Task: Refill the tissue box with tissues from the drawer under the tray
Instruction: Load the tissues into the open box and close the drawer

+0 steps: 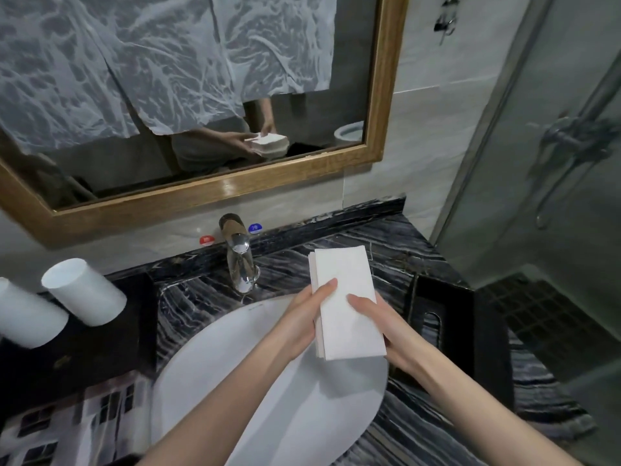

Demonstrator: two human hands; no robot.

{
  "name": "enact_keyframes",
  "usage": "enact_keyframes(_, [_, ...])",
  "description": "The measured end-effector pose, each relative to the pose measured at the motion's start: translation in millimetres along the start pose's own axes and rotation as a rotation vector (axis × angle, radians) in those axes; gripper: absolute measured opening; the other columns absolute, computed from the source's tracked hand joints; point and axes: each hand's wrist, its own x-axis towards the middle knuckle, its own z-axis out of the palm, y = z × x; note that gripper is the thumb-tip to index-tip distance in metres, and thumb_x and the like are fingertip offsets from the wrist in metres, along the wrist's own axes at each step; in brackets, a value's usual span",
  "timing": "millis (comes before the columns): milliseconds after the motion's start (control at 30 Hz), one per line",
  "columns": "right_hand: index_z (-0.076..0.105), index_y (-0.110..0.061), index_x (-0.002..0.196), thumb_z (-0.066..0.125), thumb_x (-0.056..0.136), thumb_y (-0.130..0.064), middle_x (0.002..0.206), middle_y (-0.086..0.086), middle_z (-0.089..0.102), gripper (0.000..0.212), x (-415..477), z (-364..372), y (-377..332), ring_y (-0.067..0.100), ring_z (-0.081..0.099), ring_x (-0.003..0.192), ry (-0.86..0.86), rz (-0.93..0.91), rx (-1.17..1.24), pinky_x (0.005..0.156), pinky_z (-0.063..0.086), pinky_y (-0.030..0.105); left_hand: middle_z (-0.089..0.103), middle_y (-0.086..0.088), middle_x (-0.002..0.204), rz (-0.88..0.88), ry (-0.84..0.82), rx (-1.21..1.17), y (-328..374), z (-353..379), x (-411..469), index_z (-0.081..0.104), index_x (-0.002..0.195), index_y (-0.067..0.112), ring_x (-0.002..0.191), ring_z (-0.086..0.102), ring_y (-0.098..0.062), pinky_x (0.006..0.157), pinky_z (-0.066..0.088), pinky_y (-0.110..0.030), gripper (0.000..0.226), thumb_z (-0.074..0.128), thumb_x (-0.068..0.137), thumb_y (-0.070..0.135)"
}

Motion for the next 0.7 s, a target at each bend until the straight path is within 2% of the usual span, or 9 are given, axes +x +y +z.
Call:
enact_keyframes(100, [0.043, -0.02, 0.137, 0.064, 0.086, -0.028, 0.131, 0.009, 0.063, 0.055, -6.6, -2.4, -4.1, 0.028, 0.061, 0.119, 0.04, -0.039, -0.024, 0.104, 0.046, 0.048, 0.067, -0.012, 0.124, 0.004, -0.015, 0.017, -4.7, 10.1, 6.5, 0.053, 0.13, 0.009, 0.115, 0.063, -0.029, 0.097, 0.05, -0.042, 0.043, 0.06, 0.091, 0.025])
enact_keyframes(267, [0.041, -0.024, 0.138, 0.064, 0.087, -0.027, 0.13, 0.005, 0.063, 0.055, -17.2, -13.7, -5.3, 0.023, 0.062, 0.118, 0.114, -0.075, -0.011, 0.098, 0.052, 0.041, 0.068, -0.011, 0.122, -0.044, -0.094, 0.034, -12.0, 28.4, 17.3, 0.054, 0.129, 0.014, 0.112, 0.065, -0.029, 0.099, 0.05, -0.046, 0.044, 0.064, 0.088, 0.027])
enact_keyframes(433, [0.039, -0.025, 0.138, 0.069, 0.083, -0.032, 0.132, 0.003, 0.061, 0.062, -27.6, -30.8, -6.2, 0.02, 0.062, 0.117, 0.225, -0.058, 0.014, 0.1, 0.05, 0.043, 0.069, -0.01, 0.121, -0.103, -0.145, 0.063, -18.1, 46.4, 30.1, 0.055, 0.129, 0.017, 0.112, 0.065, -0.028, 0.099, 0.049, -0.047, 0.045, 0.065, 0.087, 0.027])
enact_keyframes(600, [0.044, -0.019, 0.134, 0.062, 0.089, -0.032, 0.129, 0.007, 0.063, 0.049, -38.7, -50.3, -6.1, 0.024, 0.063, 0.115, 0.379, -0.048, 0.02, 0.099, 0.051, 0.046, 0.068, -0.011, 0.123, -0.179, -0.188, 0.048, -27.6, 63.5, 42.5, 0.054, 0.13, 0.015, 0.114, 0.064, -0.029, 0.1, 0.05, -0.046, 0.045, 0.063, 0.089, 0.028])
enact_keyframes(700, [0.051, -0.019, 0.126, 0.061, 0.09, -0.029, 0.119, 0.005, 0.069, 0.038, -45.7, -60.0, -3.7, 0.022, 0.068, 0.106, 0.477, -0.058, 0.002, 0.088, 0.056, 0.038, 0.068, -0.009, 0.122, -0.182, -0.176, 0.121, -35.8, 74.2, 47.9, 0.055, 0.129, 0.013, 0.114, 0.064, -0.027, 0.1, 0.049, -0.044, 0.041, 0.06, 0.091, 0.026])
